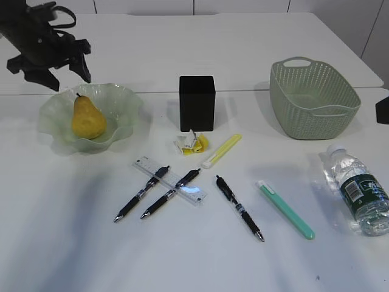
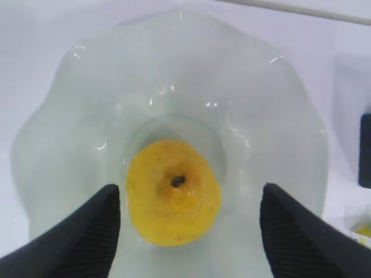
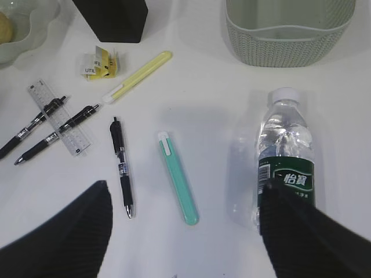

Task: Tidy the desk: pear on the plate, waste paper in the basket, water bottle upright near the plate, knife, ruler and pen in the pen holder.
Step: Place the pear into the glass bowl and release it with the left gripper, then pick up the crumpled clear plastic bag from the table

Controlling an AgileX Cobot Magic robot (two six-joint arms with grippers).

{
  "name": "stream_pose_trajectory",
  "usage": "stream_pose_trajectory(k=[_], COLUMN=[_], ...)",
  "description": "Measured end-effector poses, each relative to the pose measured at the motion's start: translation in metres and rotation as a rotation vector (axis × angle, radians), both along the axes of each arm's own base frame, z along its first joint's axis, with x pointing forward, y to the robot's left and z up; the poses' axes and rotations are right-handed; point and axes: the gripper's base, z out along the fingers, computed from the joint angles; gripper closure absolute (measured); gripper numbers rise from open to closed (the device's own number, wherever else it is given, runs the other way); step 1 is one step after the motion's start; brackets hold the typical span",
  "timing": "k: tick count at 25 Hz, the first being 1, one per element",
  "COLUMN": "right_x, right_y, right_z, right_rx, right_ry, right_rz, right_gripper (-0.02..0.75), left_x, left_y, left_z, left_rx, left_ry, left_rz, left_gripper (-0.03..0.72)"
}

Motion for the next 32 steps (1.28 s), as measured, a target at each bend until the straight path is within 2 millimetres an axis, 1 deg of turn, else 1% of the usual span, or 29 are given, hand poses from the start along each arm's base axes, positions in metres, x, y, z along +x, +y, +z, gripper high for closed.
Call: stream_pose_trajectory(k=[2,6,11,15,19,21,23,28,31,32], right_x=[0.0,0.0,0.0,0.0,0.0,0.0,0.001,0.001,0.003,0.004], right_y=[0.0,0.0,0.0,0.001,0.002,0.002,0.002,0.002,0.003,0.004], right_z=[0.0,0.0,0.0,0.0,0.001,0.003,0.006,0.016,0.023,0.026], right_rx=[0.0,0.0,0.0,0.012,0.024,0.027,0.027,0.032,0.044,0.046], right_ry=[0.0,0.0,0.0,0.0,-0.001,-0.003,-0.013,-0.028,-0.034,-0.035], right_rz=[0.0,0.0,0.0,0.0,-0.001,0.0,0.001,0.006,0.011,0.014], right_gripper=[0.152,0.152,0.152,0.152,0.152,0.152,0.152,0.153,0.153,0.153], left_x=[-0.005,-0.02,-0.046,-0.069,-0.093,-0.103,-0.114,-0.137,-0.155,-0.161], left_y=[0.001,0.003,0.008,0.013,0.018,0.019,0.02,0.023,0.025,0.025], left_z=[0.016,0.05,0.091,0.125,0.155,0.162,0.159,0.133,0.117,0.115], left_rx=[0.009,0.046,0.113,0.157,0.188,0.195,0.198,0.213,0.217,0.218], left_ry=[-0.026,-0.047,-0.052,-0.082,-0.11,-0.118,-0.099,0.013,0.076,0.073], left_rz=[-0.016,-0.069,-0.13,-0.141,-0.142,-0.147,-0.155,-0.191,-0.2,-0.201], left_gripper=[0.155,0.155,0.155,0.155,0.155,0.155,0.156,0.159,0.165,0.165])
